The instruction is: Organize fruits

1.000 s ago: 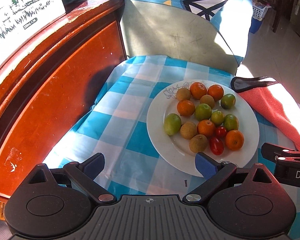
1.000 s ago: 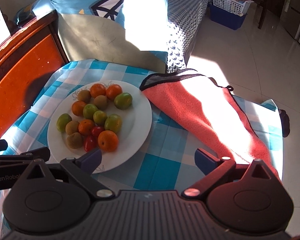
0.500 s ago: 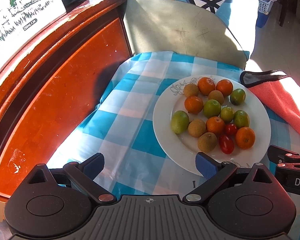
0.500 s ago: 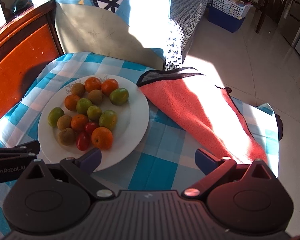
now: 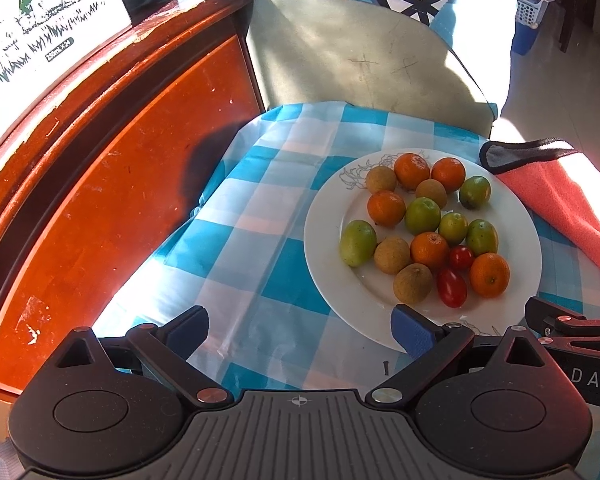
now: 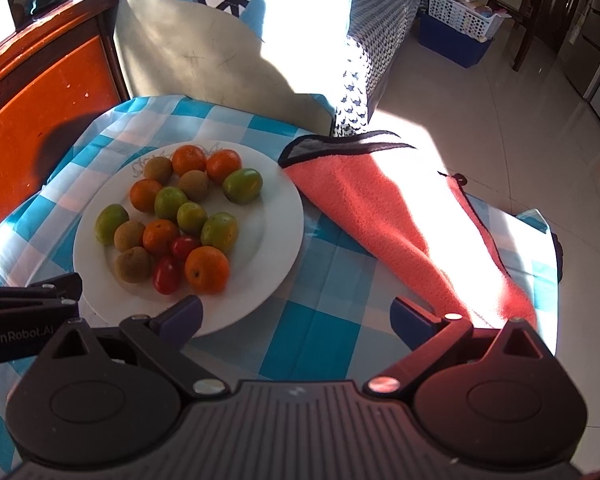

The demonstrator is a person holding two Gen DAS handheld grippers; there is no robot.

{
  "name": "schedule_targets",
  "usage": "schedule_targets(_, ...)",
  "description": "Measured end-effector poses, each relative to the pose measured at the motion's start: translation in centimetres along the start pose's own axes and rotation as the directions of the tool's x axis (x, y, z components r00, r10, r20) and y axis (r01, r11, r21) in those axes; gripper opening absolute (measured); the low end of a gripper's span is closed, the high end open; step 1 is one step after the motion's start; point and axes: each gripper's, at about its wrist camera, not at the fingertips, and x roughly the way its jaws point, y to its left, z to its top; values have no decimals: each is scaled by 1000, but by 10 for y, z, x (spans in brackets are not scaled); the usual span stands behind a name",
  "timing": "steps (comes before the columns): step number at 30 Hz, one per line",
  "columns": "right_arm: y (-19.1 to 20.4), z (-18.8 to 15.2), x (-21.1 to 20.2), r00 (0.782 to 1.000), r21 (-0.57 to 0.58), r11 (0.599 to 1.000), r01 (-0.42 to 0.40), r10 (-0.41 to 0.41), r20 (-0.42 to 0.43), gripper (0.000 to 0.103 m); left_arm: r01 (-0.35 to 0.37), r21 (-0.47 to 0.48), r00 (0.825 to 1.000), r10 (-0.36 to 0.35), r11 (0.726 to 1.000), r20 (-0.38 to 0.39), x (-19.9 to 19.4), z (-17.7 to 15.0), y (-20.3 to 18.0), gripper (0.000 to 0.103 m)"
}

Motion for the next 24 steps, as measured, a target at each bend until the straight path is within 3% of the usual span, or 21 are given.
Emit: schedule_targets(24, 2, 3, 5, 1000, 9, 1000, -6, 6, -2, 100, -18, -6, 1000, 18, 1000, 6, 4, 2, -3, 99)
